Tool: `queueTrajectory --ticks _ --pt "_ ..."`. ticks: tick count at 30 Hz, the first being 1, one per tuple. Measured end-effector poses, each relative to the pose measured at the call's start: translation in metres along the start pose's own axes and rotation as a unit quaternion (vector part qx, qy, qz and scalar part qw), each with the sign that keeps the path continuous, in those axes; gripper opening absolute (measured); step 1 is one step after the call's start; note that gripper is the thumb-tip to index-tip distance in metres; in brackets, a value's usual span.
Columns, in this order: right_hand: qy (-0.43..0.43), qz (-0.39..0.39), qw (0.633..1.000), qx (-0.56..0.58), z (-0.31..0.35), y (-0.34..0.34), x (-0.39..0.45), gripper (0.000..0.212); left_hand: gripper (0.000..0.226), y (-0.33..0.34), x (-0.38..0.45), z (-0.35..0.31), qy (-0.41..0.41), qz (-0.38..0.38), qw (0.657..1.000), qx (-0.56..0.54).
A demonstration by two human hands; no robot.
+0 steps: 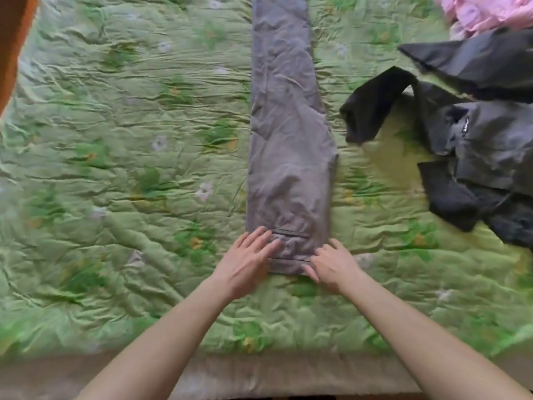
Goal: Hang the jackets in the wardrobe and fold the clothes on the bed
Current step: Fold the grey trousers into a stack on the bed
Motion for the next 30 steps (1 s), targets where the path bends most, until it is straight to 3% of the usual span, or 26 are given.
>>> queueTrajectory --ticks 3,5,7,13,18,24,27,30 --pt "-0.016 -0.155 0.987 0.043 -0.008 0.009 0.025 0.021 0.055 0.007 0.032 0.013 -0.035 -0.099 0.994 -0.037" --pt "-0.035 -0.207 0.977 0.049 -0.013 0.016 0.046 0.043 0.061 0.018 0.056 0.023 -0.054 -0.106 0.992 -0.034" --pt "-0.033 -0.210 0.976 0.044 -0.019 0.022 0.062 0.062 0.066 0.037 0.075 0.028 -0.047 -0.087 0.995 -0.024" --pt "-0.030 -0.194 0.979 0.052 -0.061 0.066 0.081 0.070 0.066 0.089 0.085 0.042 0.111 -0.094 0.989 0.036" --pt "-0.037 -0.216 0.972 0.083 -0.065 0.076 0.088 0.068 0.065 0.096 0.084 0.058 0.153 -0.085 0.984 0.011" --pt "-0.168 -0.163 0.971 0.045 -0.113 0.063 0.053 0.056 0.090 0.074 0.078 0.090 0.253 -0.015 0.967 -0.013" --pt "-0.201 -0.158 0.966 -0.036 -0.139 0.061 0.044 0.063 0.108 0.071 0.081 0.100 0.272 0.006 0.960 0.065" --pt "-0.213 -0.193 0.956 -0.054 -0.132 0.056 0.060 0.063 0.104 0.069 0.093 0.093 0.286 0.002 0.949 0.135"
Point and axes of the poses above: each hand's wrist, its own x-axis towards the middle knuckle, its own y-axis out of the palm, z = x × y, the point moved 3 cm from there along x, towards the middle knuckle, and after that the axes turned 9 degrees about x, right-handed, at the moved point
